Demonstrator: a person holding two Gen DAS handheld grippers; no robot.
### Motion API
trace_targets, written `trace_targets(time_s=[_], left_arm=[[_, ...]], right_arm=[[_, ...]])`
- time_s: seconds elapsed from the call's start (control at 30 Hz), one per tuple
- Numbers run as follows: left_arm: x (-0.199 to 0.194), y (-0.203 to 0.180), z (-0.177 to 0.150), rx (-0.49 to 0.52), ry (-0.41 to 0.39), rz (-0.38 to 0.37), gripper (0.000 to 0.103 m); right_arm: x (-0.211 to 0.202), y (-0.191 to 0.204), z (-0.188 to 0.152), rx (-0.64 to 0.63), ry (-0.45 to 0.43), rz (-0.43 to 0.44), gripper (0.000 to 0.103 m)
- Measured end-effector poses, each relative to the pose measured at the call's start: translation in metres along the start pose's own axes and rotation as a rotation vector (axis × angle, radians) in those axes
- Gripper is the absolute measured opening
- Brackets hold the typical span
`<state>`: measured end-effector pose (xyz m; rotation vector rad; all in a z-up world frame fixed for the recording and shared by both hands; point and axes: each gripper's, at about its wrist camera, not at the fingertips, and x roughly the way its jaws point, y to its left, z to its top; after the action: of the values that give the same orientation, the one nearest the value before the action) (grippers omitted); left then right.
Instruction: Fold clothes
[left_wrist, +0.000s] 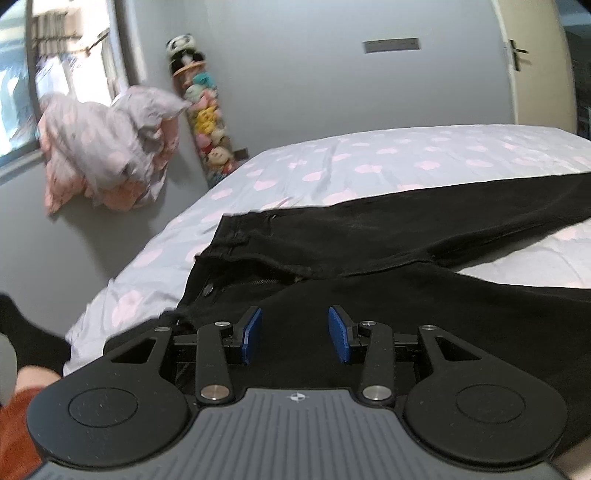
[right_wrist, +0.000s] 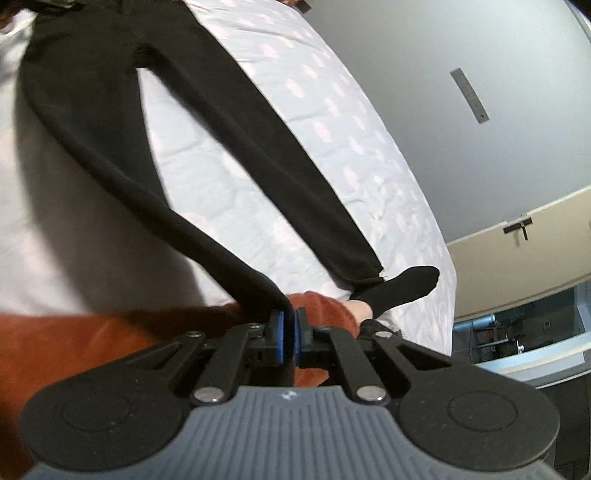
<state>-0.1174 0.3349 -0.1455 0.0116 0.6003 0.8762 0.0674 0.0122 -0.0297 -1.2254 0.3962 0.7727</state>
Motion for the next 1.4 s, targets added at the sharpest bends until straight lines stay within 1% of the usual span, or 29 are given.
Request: trace_targets(time_s=[0.03,0.1,0.2,0.3,0.4,0.5,0.57,0.7,0.77,0.9,1.03,1.2,1.27,1.33,1.37,1.4], left_arm=[[-0.003,-0.003,0.002,0.016,-0.012,-0.011,0.048],[-0.008,-0.008,0.008,0.042,-0.033,-0.064,0.054],[-0.014,-0.018,0.017,0.106,-0.057,-0.14,0.054],[-0.017,-0.032,0.022,0.193,-0.076,-0.204,0.055],[-0.017,-0.043,0.019,0.298,-0.077,-0.266,0.056],[-0.02,-0.052,0.008,0.438,-0.071,-0.313,0.057],[-0.021,-0.054,-0.001,0.548,-0.063,-0.345,0.058],[-0.022,-0.043,-0.016,0.746,-0.034,-0.417,0.063],[-0.02,-0.036,-0.022,0.827,-0.007,-0.433,0.063],[-0.006,-0.028,-0.036,0.992,0.075,-0.421,0.063],[0.01,-0.019,-0.05,1.11,0.144,-0.42,0.064],[0.033,-0.009,-0.072,1.252,0.266,-0.414,0.064],[0.044,-0.006,-0.085,1.326,0.277,-0.36,0.064],[0.058,-0.006,-0.095,1.372,0.284,-0.3,0.063],[0.064,-0.006,-0.097,1.371,0.286,-0.277,0.063],[0.07,-0.006,-0.098,1.364,0.287,-0.257,0.06]], right_arm=[[0.003,-0.001,0.003,0.007,0.003,-0.008,0.005],[0.009,-0.004,0.008,0.017,0.017,-0.018,0.006],[0.022,-0.009,0.016,0.037,0.036,-0.027,0.006],[0.03,-0.012,0.022,0.051,0.049,-0.029,0.006],[0.039,-0.013,0.027,0.056,0.062,-0.039,0.006],[0.045,-0.015,0.028,0.068,0.067,-0.038,0.006],[0.048,-0.016,0.028,0.077,0.067,-0.034,0.006],[0.054,-0.018,0.026,0.097,0.068,-0.025,0.006],[0.057,-0.019,0.026,0.107,0.069,-0.021,0.006],[0.056,-0.019,0.022,0.134,0.061,-0.008,0.006],[0.055,-0.018,0.018,0.154,0.044,0.007,0.006],[0.053,-0.019,0.012,0.18,0.032,0.016,0.006],[0.051,-0.019,0.008,0.192,0.028,0.02,0.006],[0.048,-0.018,0.004,0.203,0.022,0.029,0.006],[0.047,-0.018,0.002,0.209,0.02,0.033,0.006],[0.045,-0.016,0.0,0.203,0.016,0.035,0.006]])
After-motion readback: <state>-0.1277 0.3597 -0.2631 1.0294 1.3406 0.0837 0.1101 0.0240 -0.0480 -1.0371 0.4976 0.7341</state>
